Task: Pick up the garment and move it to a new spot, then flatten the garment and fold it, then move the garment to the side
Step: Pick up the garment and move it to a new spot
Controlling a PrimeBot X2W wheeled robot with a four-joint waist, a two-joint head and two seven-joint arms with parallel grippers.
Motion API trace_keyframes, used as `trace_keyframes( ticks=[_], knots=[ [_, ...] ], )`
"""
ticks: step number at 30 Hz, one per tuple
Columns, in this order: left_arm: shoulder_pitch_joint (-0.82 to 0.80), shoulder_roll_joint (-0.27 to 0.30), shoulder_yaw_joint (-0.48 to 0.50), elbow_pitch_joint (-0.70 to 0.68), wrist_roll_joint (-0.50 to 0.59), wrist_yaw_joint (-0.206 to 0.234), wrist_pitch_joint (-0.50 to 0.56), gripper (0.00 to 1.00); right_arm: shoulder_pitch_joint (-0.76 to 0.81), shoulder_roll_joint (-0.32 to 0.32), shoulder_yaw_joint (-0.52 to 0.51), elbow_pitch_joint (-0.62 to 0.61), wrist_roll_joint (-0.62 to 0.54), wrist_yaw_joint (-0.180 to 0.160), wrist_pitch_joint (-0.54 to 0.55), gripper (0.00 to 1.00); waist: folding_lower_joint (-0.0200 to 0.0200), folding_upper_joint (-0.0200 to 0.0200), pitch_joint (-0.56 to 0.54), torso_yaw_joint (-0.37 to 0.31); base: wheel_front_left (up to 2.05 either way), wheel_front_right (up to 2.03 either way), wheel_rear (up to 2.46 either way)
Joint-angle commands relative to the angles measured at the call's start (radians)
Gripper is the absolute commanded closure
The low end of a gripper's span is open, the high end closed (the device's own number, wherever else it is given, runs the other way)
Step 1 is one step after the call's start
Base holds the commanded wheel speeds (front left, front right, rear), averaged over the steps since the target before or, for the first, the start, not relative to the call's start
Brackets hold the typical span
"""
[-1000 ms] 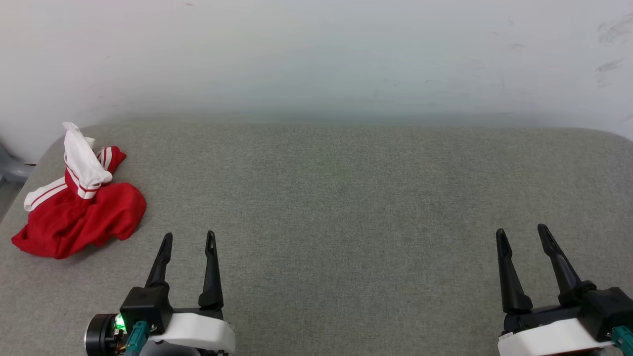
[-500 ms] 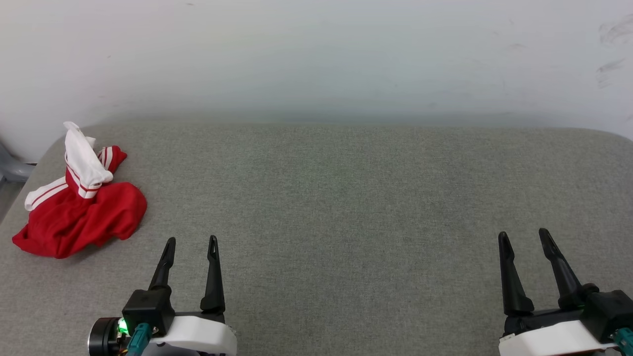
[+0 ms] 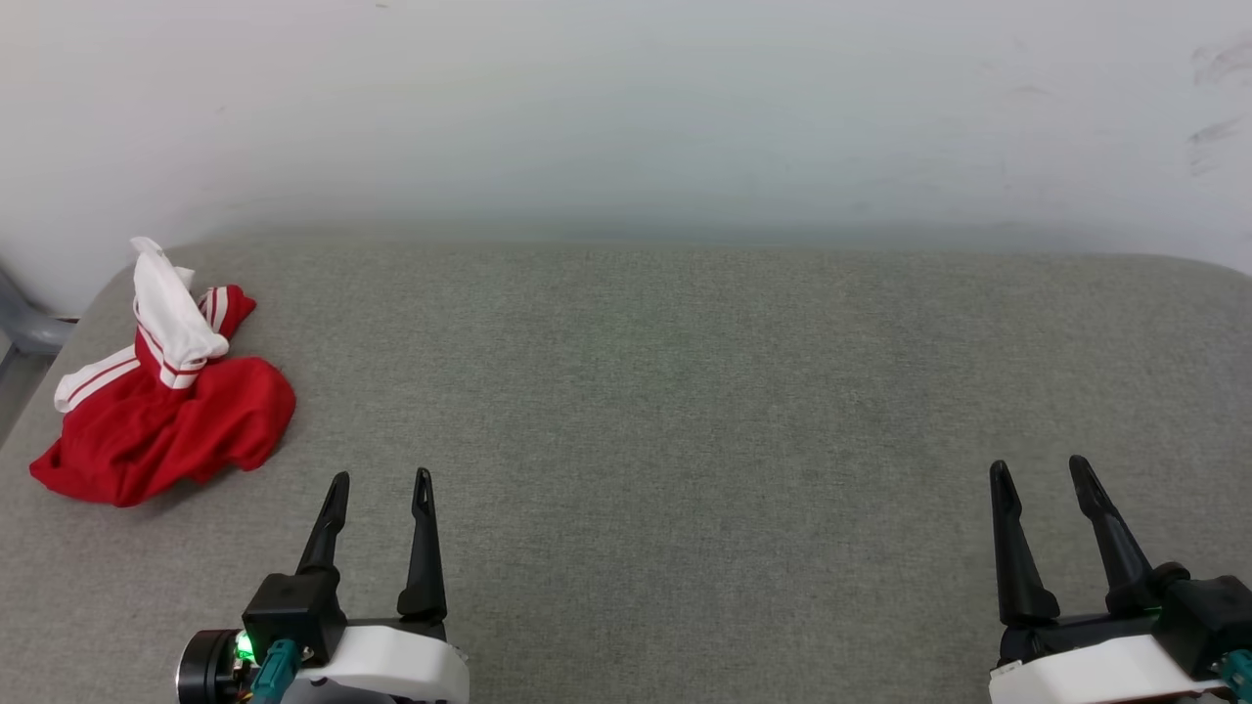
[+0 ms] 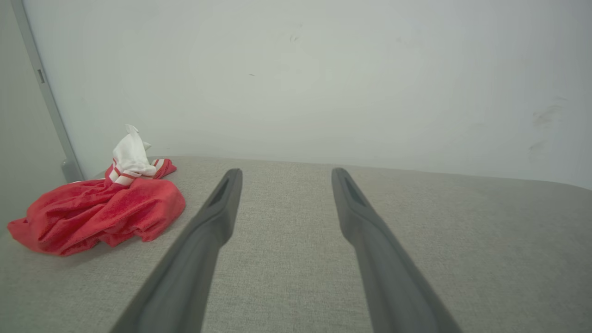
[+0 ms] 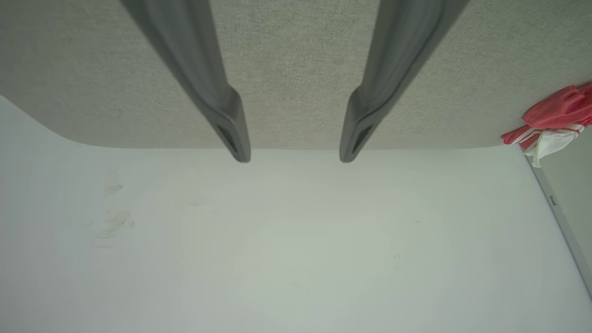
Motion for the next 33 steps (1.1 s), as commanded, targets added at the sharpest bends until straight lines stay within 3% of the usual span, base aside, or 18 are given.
trace_keyframes(
  ticks=[1, 14, 33],
  knots=[
    [0.003, -0.001, -0.002, 0.002, -0.003, -0.002, -0.005, 0.0, 0.009, 0.003, 0.0, 0.001, 0.006, -0.001, -0.002, 0.0, 0.0, -0.0001, 0.001, 0.005, 0.0, 0.0, 0.0],
    [-0.002, -0.001, 0.011, 0.005, -0.013, -0.001, -0.004, 0.0, 0.012, 0.003, 0.007, -0.001, 0.002, -0.001, -0.002, 0.0, 0.0, -0.0001, 0.005, 0.106, 0.0, 0.0, 0.0],
    [-0.004, -0.001, 0.038, 0.014, -0.019, -0.005, -0.004, 0.0, 0.026, 0.002, 0.015, 0.0, 0.007, -0.001, -0.002, 0.0, 0.0, -0.0001, 0.003, 0.367, 0.0, 0.0, 0.0]
  ],
)
